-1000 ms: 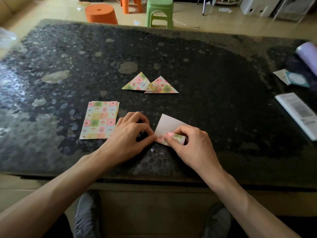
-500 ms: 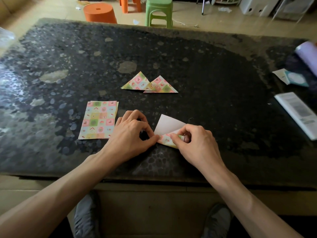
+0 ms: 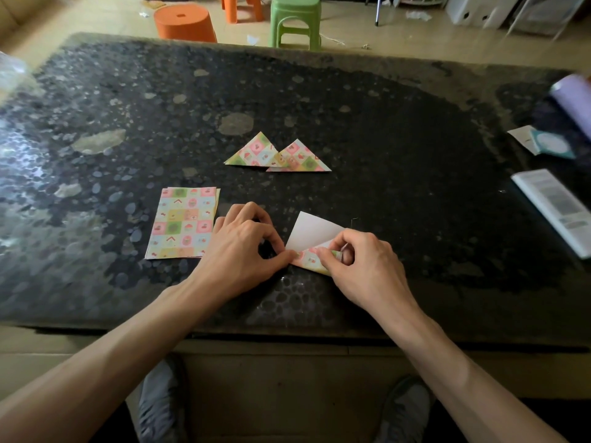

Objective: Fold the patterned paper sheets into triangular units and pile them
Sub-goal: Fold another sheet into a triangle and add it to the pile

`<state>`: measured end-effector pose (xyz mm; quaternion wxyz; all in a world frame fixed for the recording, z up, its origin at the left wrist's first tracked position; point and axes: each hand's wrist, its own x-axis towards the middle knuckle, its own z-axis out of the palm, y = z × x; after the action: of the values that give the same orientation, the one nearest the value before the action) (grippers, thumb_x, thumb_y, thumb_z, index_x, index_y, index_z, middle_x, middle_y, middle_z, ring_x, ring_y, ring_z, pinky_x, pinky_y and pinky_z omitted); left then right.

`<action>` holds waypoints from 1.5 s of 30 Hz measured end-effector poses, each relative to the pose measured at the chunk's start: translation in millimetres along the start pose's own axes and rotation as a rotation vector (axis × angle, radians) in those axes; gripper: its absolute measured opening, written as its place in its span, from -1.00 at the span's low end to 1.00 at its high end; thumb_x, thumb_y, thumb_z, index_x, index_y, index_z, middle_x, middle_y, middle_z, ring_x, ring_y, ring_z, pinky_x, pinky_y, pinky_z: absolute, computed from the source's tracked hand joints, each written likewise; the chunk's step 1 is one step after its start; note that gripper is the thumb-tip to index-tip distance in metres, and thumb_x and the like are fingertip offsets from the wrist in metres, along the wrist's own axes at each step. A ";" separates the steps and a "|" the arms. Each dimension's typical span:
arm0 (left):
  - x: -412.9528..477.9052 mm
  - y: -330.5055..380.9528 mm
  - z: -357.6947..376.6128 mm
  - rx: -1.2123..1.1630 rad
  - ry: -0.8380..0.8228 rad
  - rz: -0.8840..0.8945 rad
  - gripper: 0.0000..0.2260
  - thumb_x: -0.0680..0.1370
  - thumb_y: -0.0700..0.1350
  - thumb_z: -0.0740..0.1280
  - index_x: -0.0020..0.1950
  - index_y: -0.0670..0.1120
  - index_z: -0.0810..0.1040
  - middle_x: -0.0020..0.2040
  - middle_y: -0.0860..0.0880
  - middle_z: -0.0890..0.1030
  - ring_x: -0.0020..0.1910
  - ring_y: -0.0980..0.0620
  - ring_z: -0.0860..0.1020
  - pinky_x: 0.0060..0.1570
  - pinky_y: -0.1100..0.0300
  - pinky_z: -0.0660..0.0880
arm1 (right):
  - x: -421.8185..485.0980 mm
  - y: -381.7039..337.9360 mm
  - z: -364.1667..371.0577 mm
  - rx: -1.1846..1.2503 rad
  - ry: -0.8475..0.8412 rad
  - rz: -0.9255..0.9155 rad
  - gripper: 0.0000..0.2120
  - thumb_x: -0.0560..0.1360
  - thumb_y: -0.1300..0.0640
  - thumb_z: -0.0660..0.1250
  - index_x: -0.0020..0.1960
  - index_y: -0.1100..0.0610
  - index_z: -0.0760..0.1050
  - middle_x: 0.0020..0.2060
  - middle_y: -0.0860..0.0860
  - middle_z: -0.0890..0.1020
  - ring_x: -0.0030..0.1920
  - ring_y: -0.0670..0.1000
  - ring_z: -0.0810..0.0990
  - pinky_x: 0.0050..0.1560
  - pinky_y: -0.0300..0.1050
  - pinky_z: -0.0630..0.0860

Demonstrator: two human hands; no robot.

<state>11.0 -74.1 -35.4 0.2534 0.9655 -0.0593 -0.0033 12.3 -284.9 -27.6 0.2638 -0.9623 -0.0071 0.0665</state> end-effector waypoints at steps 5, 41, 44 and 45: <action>0.6 2.4 -3.5 -0.007 -0.026 -0.011 -0.83 0.44 0.25 0.49 -0.22 0.23 0.58 0.10 0.17 0.42 0.23 0.15 0.31 0.17 0.14 0.26 | 2.1 1.3 1.1 -0.002 -0.015 0.010 -0.78 0.57 -0.19 0.39 -0.09 -0.07 0.53 -0.29 -0.18 0.50 -0.19 -0.14 0.53 -0.34 -0.25 0.29; 9.3 5.9 -20.3 0.059 -0.197 -0.098 -0.70 0.34 0.41 0.43 -0.14 0.24 0.55 0.15 0.11 0.30 0.34 0.00 0.21 0.36 -0.10 0.31 | -5.9 -3.4 31.5 -0.102 0.218 -0.139 -0.58 0.39 -0.42 0.37 0.00 -0.14 0.40 -0.02 -0.12 0.35 0.01 -0.07 0.36 -0.02 -0.09 0.50; 9.7 5.8 -20.5 0.067 -0.202 -0.102 -0.72 0.35 0.38 0.45 -0.14 0.25 0.54 0.16 0.11 0.29 0.36 -0.01 0.21 0.37 -0.10 0.31 | -6.2 -2.0 32.7 -0.112 0.209 -0.139 -0.56 0.38 -0.43 0.37 0.01 -0.14 0.38 -0.01 -0.12 0.34 0.02 -0.07 0.36 -0.01 -0.08 0.51; 10.0 5.3 -20.2 0.067 -0.200 -0.101 -0.73 0.36 0.38 0.46 -0.13 0.25 0.54 0.16 0.11 0.29 0.36 -0.01 0.21 0.37 -0.10 0.30 | -6.5 -1.8 33.4 -0.119 0.213 -0.140 -0.56 0.38 -0.43 0.37 0.02 -0.14 0.38 -0.01 -0.12 0.33 0.02 -0.07 0.35 0.00 -0.08 0.51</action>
<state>21.0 -70.0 -14.9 0.2136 0.9700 -0.0354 -0.1103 1.5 -266.7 -54.4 0.2096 -0.9749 -0.0502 -0.0552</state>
